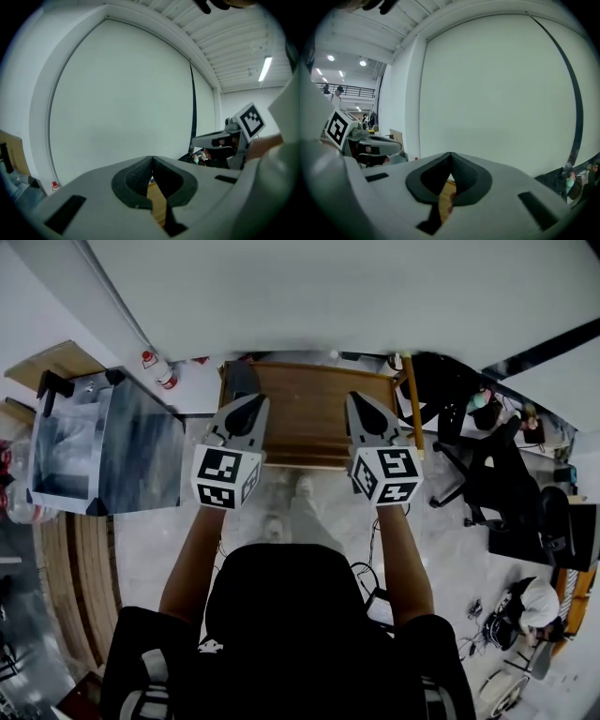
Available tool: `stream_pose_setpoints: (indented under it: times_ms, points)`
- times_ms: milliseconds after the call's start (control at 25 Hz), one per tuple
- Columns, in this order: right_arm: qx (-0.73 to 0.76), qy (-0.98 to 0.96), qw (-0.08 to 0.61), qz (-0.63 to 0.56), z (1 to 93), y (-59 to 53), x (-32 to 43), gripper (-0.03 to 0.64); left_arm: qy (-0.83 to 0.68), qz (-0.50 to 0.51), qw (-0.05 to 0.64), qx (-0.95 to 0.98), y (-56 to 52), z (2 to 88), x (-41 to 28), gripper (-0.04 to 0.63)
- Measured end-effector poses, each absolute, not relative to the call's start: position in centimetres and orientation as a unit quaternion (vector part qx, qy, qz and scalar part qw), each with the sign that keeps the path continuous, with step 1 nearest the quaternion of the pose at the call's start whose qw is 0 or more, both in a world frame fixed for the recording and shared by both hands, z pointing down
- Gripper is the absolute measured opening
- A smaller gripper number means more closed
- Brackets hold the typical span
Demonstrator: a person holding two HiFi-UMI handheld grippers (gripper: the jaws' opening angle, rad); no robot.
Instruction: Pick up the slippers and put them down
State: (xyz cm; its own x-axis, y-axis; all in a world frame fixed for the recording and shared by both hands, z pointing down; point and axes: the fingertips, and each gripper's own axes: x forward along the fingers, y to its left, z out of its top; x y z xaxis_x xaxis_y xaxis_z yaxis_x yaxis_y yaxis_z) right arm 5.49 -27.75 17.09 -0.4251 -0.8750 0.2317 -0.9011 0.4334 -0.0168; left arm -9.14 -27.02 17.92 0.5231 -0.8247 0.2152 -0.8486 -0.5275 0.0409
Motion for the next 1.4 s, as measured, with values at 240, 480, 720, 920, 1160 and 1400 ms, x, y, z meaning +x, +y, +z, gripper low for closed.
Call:
stream_pose_setpoints:
  times_ms: [240, 480, 720, 920, 1160, 1400]
  points:
    - [0.497, -0.858, 0.104, 0.07, 18.0, -31.9, 4.2, -0.003, -0.501, 0.1, 0.072, 0.856, -30.1, 19.0, -9.9, 0.005]
    - [0.465, -0.875, 0.116, 0.076, 19.1, -36.1, 2.6, -0.003, -0.525, 0.107, 0.092, 0.839, -33.1, 20.7, -11.3, 0.005]
    - [0.435, -0.886, 0.135, 0.085, 21.3, -39.3, 1.4, -0.003, -0.544, 0.123, 0.12, 0.821, -35.1, 23.6, -12.6, 0.005]
    - [0.415, -0.891, 0.152, 0.104, 24.2, -41.1, 0.9, -0.002, -0.561, 0.147, 0.137, 0.803, -36.2, 27.0, -13.9, 0.005]
    - [0.393, -0.894, 0.173, 0.129, 27.8, -42.6, 0.8, -0.003, -0.567, 0.179, 0.177, 0.784, -36.4, 31.4, -14.3, 0.005]
    - [0.379, -0.891, 0.2, 0.15, 31.5, -43.9, 1.0, -0.003, -0.567, 0.207, 0.213, 0.768, -36.7, 35.5, -14.3, 0.006]
